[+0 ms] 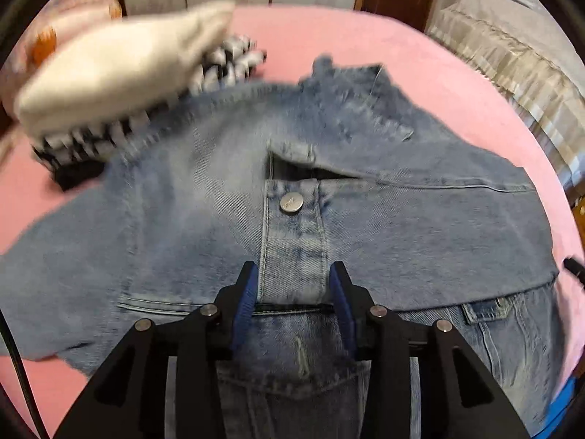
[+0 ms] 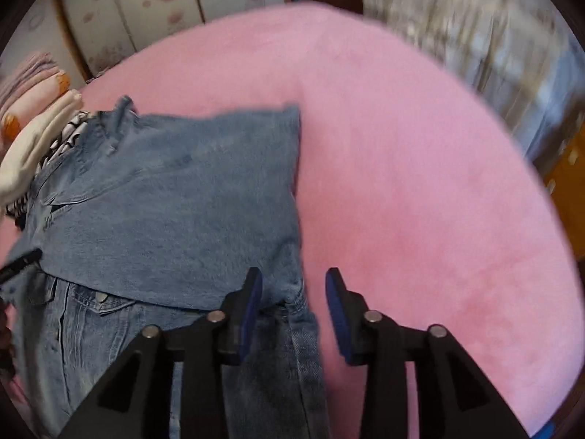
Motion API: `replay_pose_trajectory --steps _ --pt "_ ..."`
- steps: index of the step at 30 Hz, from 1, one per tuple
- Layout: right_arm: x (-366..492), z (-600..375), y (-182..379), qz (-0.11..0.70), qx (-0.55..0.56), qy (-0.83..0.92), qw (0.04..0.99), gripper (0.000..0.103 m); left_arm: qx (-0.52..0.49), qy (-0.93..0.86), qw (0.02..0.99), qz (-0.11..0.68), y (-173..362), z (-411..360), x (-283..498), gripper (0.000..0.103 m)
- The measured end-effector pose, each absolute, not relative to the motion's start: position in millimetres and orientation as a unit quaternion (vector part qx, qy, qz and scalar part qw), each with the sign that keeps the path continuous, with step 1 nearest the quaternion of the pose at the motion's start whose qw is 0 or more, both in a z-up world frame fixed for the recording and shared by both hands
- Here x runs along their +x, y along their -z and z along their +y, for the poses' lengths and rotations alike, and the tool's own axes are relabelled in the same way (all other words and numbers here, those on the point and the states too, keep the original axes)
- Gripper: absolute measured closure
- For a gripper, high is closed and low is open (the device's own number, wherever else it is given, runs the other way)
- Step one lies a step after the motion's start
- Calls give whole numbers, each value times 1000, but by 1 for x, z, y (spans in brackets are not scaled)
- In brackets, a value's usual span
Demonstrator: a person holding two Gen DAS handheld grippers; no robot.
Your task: Fold large clothes
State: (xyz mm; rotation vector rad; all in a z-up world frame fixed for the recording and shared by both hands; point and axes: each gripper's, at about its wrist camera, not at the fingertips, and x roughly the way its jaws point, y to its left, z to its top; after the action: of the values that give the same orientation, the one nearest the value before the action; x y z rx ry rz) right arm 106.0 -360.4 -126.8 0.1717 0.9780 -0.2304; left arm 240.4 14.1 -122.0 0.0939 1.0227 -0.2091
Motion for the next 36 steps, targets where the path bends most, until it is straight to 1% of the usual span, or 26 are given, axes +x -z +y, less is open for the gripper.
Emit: replay_pose_trajectory --steps 1,3,4,5,12,16,17,18,19,20,21,23,25,27,29,31,33,36 --pt "103 -353 120 457 71 104 881 66 50 109 870 478 116 12 234 65" --pt "100 -338 111 440 62 83 892 66 42 137 868 476 106 8 221 61" --pt "101 -330 109 435 61 71 895 66 35 145 863 483 105 5 219 58" --pt "103 -320 108 433 63 57 897 66 28 148 856 495 105 2 218 51" --pt "148 -240 127 441 70 -32 894 66 39 161 855 492 130 -53 227 51" --pt "175 -212 155 474 69 -55 876 66 47 148 846 509 153 -73 238 50" --pt "179 -213 162 482 67 -52 872 66 39 148 840 521 162 -72 243 45" --pt "182 -218 169 486 63 -47 871 75 30 150 839 522 164 -69 245 42" --pt "181 -224 171 486 61 -44 871 82 22 154 838 523 165 -65 247 41" --pt "180 -233 171 485 58 -36 872 98 17 157 838 523 164 -61 248 40" --pt "179 -245 171 483 54 -17 874 103 19 154 839 522 164 -57 249 40" --pt "171 -276 173 482 40 43 874 103 31 137 843 519 163 -47 251 40" --pt "162 -308 178 483 43 94 870 103 22 140 843 520 162 -36 254 41" --pt "150 -342 184 486 63 134 861 103 6 155 839 522 162 -28 257 42" --pt "138 -368 184 483 114 131 858 103 8 153 839 522 161 -28 257 41" --pt "132 -374 182 483 132 134 855 103 14 148 840 522 161 -31 255 41" --pt "130 -369 180 485 118 141 855 103 18 140 841 523 161 -33 255 41" --pt "128 -355 175 486 93 155 855 96 12 135 840 526 158 -33 254 41"
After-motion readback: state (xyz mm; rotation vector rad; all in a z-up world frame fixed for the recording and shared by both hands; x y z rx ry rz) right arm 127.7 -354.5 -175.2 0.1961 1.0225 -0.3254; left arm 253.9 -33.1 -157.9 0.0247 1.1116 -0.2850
